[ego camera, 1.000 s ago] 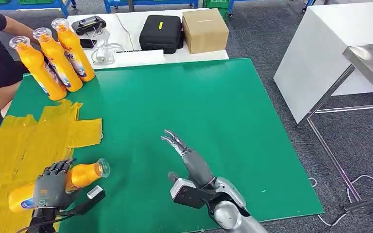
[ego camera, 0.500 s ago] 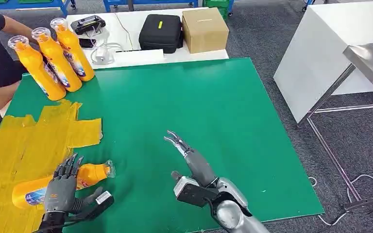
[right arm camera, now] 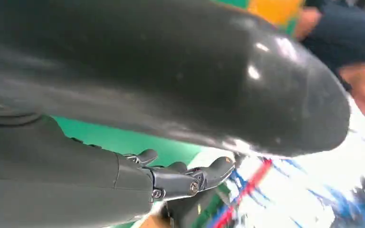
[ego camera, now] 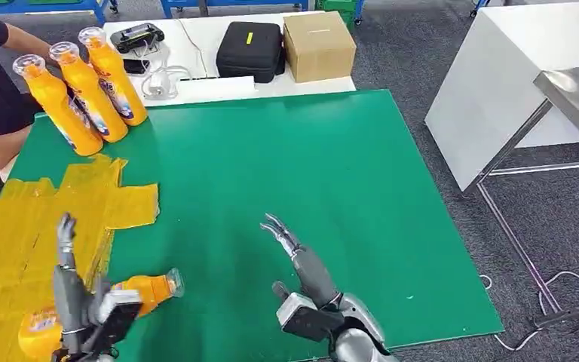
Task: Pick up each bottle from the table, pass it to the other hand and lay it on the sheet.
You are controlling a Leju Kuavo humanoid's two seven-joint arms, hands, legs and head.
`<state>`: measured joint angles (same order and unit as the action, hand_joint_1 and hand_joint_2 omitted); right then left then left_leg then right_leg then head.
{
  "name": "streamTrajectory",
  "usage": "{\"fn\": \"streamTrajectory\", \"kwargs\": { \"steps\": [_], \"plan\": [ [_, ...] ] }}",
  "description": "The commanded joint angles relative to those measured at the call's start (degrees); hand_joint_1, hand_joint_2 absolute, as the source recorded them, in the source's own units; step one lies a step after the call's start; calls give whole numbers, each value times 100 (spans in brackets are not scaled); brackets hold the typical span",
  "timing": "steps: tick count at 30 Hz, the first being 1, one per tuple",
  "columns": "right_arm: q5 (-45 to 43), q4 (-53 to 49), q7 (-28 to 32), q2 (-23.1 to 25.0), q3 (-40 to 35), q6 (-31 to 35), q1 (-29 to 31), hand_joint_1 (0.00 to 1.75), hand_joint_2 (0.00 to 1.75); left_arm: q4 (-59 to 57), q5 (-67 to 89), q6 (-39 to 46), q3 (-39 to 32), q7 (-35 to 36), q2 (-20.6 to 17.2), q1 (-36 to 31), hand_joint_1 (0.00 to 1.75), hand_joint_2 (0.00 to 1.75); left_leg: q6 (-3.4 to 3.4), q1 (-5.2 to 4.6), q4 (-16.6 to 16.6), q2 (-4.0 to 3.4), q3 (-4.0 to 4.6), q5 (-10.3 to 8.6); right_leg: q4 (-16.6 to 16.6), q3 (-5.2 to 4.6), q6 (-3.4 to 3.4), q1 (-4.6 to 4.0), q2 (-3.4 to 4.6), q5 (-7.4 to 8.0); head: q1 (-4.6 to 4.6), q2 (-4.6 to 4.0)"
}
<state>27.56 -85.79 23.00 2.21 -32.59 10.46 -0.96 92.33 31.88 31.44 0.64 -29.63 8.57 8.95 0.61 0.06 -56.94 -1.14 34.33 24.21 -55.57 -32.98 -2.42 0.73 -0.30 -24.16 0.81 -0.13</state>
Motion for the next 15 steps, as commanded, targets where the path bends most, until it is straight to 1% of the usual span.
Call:
{"fn": "streamTrajectory", "kwargs": {
  "steps": [1,2,3,4,5,6,7,8,10,15],
  "plan": [
    [-1351,-20,1187,1250,169,1750,-630,0,0,506,-2654,-920,2300,-1037,869,457,0,0,-6,7,-16,29,-12,22,-13,17,10,-6,-17,-25,0,0],
    [-1357,189,1202,1227,54,1960,-590,0,0,250,-2949,-882,2539,-1037,806,395,0,0,-3,2,-1,29,-10,6,0,14,4,-1,-22,-13,-2,0],
    [-1509,423,1240,1162,-72,1950,-563,0,0,76,-3064,-824,2750,-1037,721,334,0,0,-3,5,1,35,-17,7,4,24,6,-4,-26,-15,-2,0],
    [-1495,507,1299,1118,-130,1941,-541,0,0,5,-3069,-821,2812,-1037,697,313,0,0,-5,6,2,34,-25,10,8,32,8,-5,-23,-15,-2,0],
    [-1408,629,1397,1099,-172,2028,-498,0,0,-178,-3186,-969,2873,-1037,658,272,0,0,-4,3,11,18,-22,5,13,22,5,-2,-10,-6,0,0],
    [-1422,677,1446,1097,-184,2015,-470,0,0,-321,-3131,-984,2895,-1037,634,223,0,0,-4,2,15,26,-29,5,16,33,7,-1,-14,-8,-7,0],
    [-1545,686,1524,1071,-225,1844,-441,0,0,-506,-3056,-1000,2929,-1037,614,153,0,0,-6,7,7,11,-28,11,14,29,9,-6,3,-6,-5,0],
    [-1646,706,1568,1069,-249,1673,-404,0,0,-747,-3187,-1159,2888,-1037,660,46,0,0,-7,2,10,13,-19,5,9,18,8,-2,-3,-5,0,0],
    [-1533,803,1553,1079,-390,1557,-318,0,0,-944,-3076,-1160,2908,-1037,689,-95,0,0,-5,5,9,18,-17,3,11,18,6,-4,-11,-4,-4,0],
    [-1517,870,1543,1142,-433,1555,-278,0,0,-1017,-3064,-1146,2904,-1037,738,-154,0,0,-5,3,6,14,-22,5,6,21,7,-2,-4,-7,2,0]
  ]
}}
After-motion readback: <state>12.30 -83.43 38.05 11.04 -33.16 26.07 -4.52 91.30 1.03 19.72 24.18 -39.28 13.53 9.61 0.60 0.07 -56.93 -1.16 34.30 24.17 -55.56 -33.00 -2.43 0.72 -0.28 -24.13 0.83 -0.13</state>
